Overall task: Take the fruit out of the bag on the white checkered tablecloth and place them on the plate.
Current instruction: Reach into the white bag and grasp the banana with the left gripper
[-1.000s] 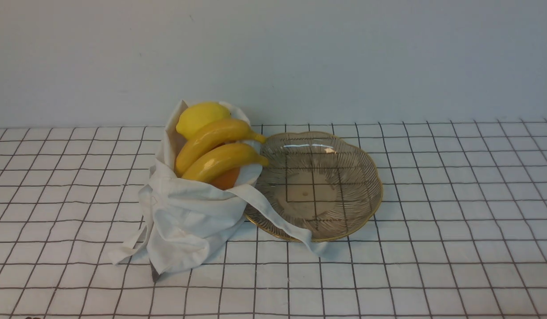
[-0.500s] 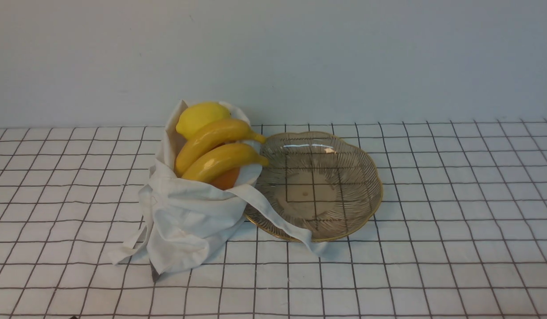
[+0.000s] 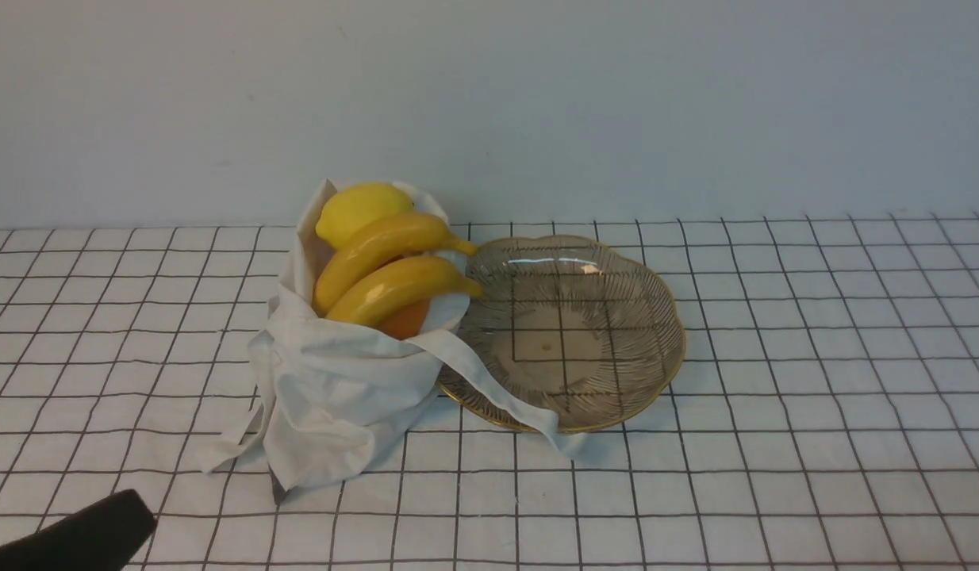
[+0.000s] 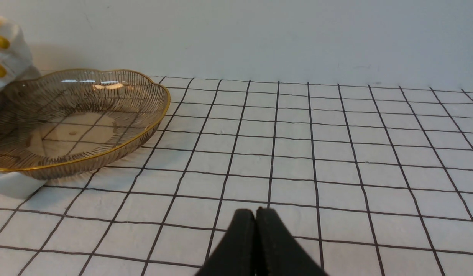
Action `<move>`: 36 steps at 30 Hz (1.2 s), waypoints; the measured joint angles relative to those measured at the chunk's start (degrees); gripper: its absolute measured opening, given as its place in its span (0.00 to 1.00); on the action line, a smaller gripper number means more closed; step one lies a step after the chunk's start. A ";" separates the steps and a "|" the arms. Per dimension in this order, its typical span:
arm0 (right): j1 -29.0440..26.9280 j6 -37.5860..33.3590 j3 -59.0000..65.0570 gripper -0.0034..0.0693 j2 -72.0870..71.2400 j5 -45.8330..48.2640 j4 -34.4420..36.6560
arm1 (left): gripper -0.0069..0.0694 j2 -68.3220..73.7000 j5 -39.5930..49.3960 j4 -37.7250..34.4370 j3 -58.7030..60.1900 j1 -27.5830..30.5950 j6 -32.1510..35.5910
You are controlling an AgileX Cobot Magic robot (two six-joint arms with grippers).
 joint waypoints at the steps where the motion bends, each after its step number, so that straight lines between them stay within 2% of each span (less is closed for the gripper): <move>1: 0.00 0.00 0.00 0.03 0.00 0.00 0.00 | 0.08 5.75 4.58 4.13 -4.54 0.00 1.28; 4: 0.00 0.00 0.00 0.03 0.00 0.00 0.00 | 0.08 18.72 14.75 11.56 -11.97 0.00 5.21; 7: 0.00 0.00 0.00 0.03 0.00 0.00 0.00 | 0.08 33.47 20.71 16.20 -20.65 0.00 11.51; 14: 0.00 0.00 0.00 0.03 0.00 0.00 0.00 | 0.08 55.43 22.33 13.58 -35.20 -1.61 20.51; 18: 0.00 0.00 0.00 0.03 0.00 0.00 0.00 | 0.08 63.81 20.89 16.49 -42.49 -6.96 20.75; 22: 0.00 0.00 0.00 0.03 0.00 0.00 0.00 | 0.10 69.04 17.38 20.65 -48.31 -11.23 18.14; 25: 0.00 0.00 0.00 0.03 0.00 0.00 0.00 | 0.19 72.85 14.66 24.74 -52.97 -13.82 16.34; 30: 0.00 0.00 0.00 0.03 0.00 0.00 0.00 | 0.48 79.70 11.24 30.82 -59.40 -16.14 16.42; 31: 0.00 0.00 0.00 0.03 0.00 0.00 0.00 | 0.49 79.95 11.24 31.02 -59.56 -16.14 16.43; 33: 0.00 0.00 0.00 0.03 0.00 0.00 0.00 | 0.63 82.96 9.53 33.30 -60.92 -16.40 18.14; 36: 0.00 0.00 0.00 0.03 0.00 0.00 0.00 | 0.70 85.33 7.75 34.12 -61.23 -16.40 20.15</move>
